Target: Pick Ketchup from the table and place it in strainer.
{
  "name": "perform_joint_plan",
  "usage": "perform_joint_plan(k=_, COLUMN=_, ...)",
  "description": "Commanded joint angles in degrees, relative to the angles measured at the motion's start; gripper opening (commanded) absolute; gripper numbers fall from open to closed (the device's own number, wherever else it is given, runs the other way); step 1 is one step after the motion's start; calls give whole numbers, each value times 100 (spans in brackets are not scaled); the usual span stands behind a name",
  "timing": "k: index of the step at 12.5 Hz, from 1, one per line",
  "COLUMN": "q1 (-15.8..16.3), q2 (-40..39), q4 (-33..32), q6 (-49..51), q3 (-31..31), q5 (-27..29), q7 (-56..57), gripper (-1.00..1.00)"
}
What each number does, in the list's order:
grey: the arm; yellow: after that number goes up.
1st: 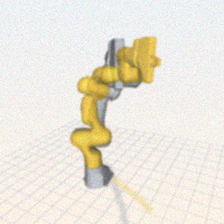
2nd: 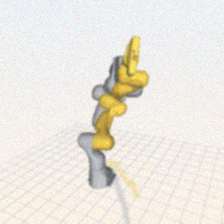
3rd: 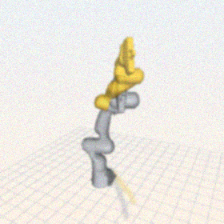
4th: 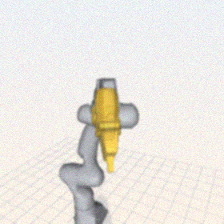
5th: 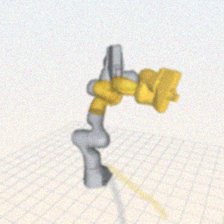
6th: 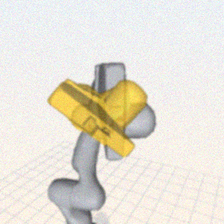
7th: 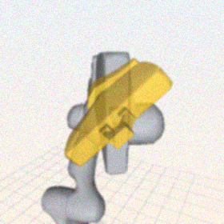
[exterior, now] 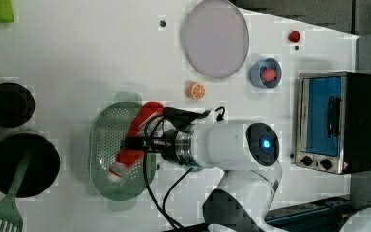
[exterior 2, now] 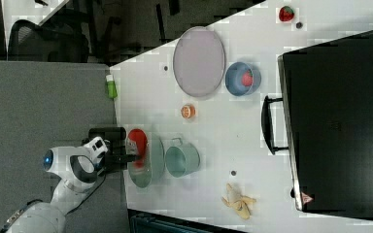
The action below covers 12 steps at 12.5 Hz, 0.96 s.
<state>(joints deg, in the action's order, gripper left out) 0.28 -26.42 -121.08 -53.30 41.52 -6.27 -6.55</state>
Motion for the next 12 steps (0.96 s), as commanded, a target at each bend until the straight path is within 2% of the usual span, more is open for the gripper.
perform_joint_plan(k=1, q1=93, q2=481, q4=67, q6=-9, q3=64, q5=-129, q7=-405, gripper=100)
perform_joint_plan(k=3, q1=-89, q2=836, q4=65, q6=252, q3=34, q5=-74, q7=-428, gripper=100)
perform_joint_plan(k=7, q1=-734, q2=1870, q4=81, q6=1222, q3=-75, q5=-74, q7=-428, gripper=100)
perform_joint_plan(k=10, q1=-1183, q2=2769, q4=138, q6=2011, q3=-533, q5=-69, q7=-421, gripper=100)
perform_joint_plan(k=12, q1=-1351, q2=3266, q4=203, q6=2470, q3=-1042, q5=-57, q7=-369, gripper=100)
